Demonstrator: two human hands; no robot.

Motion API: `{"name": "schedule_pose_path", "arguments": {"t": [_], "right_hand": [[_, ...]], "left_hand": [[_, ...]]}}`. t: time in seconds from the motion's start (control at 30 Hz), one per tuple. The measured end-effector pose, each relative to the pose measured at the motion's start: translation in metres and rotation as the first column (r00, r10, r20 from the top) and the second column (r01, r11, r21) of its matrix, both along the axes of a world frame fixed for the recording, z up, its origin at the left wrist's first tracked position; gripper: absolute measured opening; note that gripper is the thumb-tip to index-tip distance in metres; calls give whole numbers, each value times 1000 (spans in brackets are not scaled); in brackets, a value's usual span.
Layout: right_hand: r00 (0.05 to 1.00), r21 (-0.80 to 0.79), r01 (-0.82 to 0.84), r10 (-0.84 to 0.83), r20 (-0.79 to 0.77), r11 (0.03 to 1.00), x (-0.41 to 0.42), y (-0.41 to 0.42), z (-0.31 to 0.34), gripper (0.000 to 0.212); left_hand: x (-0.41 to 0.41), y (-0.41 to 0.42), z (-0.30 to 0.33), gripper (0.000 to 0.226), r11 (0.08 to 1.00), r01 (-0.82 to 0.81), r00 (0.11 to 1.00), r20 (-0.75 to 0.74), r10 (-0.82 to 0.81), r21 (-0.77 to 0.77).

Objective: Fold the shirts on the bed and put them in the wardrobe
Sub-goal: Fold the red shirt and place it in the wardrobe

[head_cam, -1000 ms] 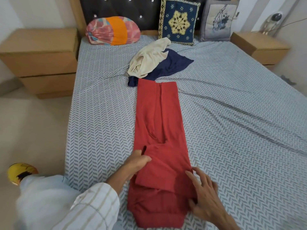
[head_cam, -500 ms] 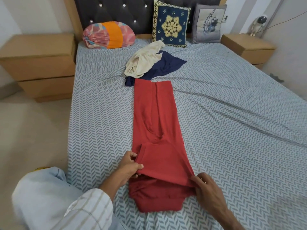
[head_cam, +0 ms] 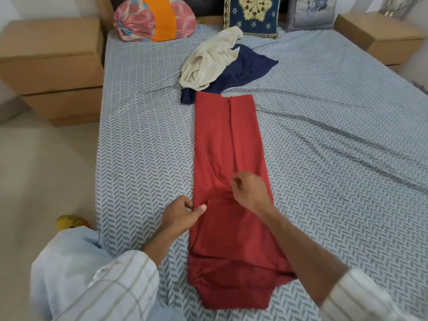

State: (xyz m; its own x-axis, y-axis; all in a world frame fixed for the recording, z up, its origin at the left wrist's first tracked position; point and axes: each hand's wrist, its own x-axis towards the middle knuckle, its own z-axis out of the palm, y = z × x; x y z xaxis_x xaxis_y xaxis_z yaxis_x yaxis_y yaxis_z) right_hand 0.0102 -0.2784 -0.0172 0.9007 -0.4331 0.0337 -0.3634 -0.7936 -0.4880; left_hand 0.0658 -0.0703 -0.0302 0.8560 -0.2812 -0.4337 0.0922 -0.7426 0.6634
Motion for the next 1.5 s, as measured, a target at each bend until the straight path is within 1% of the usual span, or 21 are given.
{"name": "schedule_pose_path", "arguments": {"t": [0.07, 0.13, 0.23, 0.3, 0.37, 0.47, 0.57, 0.63, 0.73, 0.83, 0.93, 0.97, 1.03, 1.07, 1.13, 1.17, 1.23, 1.3, 1.33, 1.4, 1.5], "right_hand": [[987, 109, 111, -97, -132, 988, 49, 1, -2, 23], [944, 184, 235, -180, -277, 954, 81, -1, -8, 35], [891, 209, 366, -276, -360, 907, 103, -12, -20, 34], [878, 194, 408, -326, -350, 892, 106, -22, -26, 37], [879, 177, 414, -342, -332, 893, 103, -28, -30, 34], [908, 136, 361, -315, -276, 922, 103, -28, -35, 28], [926, 123, 330, -296, -232, 936, 105, -27, -33, 36], [922, 161, 348, -306, -236, 923, 110, -27, -28, 41], [891, 291, 440, -373, -259, 850, 131, -31, -18, 53], [874, 322, 473, -392, -286, 820, 159, -39, -14, 39], [866, 352, 494, -411, -287, 795, 182, -51, -13, 41], [866, 358, 496, -419, -273, 791, 186, -56, -14, 41], [875, 365, 482, -412, -255, 797, 192, -60, -19, 38], [877, 368, 478, -410, -251, 798, 195, -62, -22, 36], [882, 394, 470, -406, -237, 790, 202, -67, -28, 32], [885, 416, 466, -403, -234, 781, 207, -69, -28, 35], [887, 459, 461, -402, -227, 759, 219, -74, -28, 41], [874, 474, 484, -429, -227, 736, 238, -84, -30, 46], [867, 473, 497, -440, -234, 727, 248, -90, -31, 46], [854, 481, 518, -460, -243, 707, 266, -101, -36, 42], [836, 491, 541, -501, -225, 683, 288, -116, -35, 49]], "left_hand": [[9, -2, -5, 32, 999, 8, 1000, -30, -7, 41], [13, -3, -8, 27, 997, 19, 999, -49, -15, 73], [19, -5, -10, 24, 991, 48, 996, -76, -38, 125], [24, -7, -10, 23, 984, 81, 993, -93, -66, 161], [27, -8, -8, 22, 978, 102, 991, -104, -84, 181], [31, -12, -3, 23, 969, 132, 986, -123, -108, 207], [36, -15, -2, 20, 961, 148, 981, -162, -111, 235], [40, -15, -2, 19, 955, 163, 976, -184, -119, 247], [44, -17, -2, 22, 941, 197, 967, -211, -141, 274], [47, -20, -2, 27, 910, 245, 956, -238, -170, 335], [58, -24, 1, 41, 878, 277, 947, -262, -183, 389], [62, -25, 4, 41, 879, 285, 940, -289, -180, 382], [72, -27, 6, 33, 912, 274, 903, -407, -136, 305], [77, -27, 9, 31, 923, 272, 867, -485, -113, 272], [87, -27, 13, 34, 922, 310, 783, -612, -108, 233], [91, -27, 14, 38, 923, 319, 751, -652, -107, 216], [98, -29, 17, 55, 936, 292, 712, -699, -75, 197], [104, -34, 17, 77, 937, 274, 704, -709, -43, 216], [106, -36, 16, 82, 930, 286, 706, -707, -40, 233], [109, -39, 12, 83, 920, 310, 696, -716, -48, 239], [115, -40, 5, 80, 905, 350, 660, -749, -56, 241]]}}
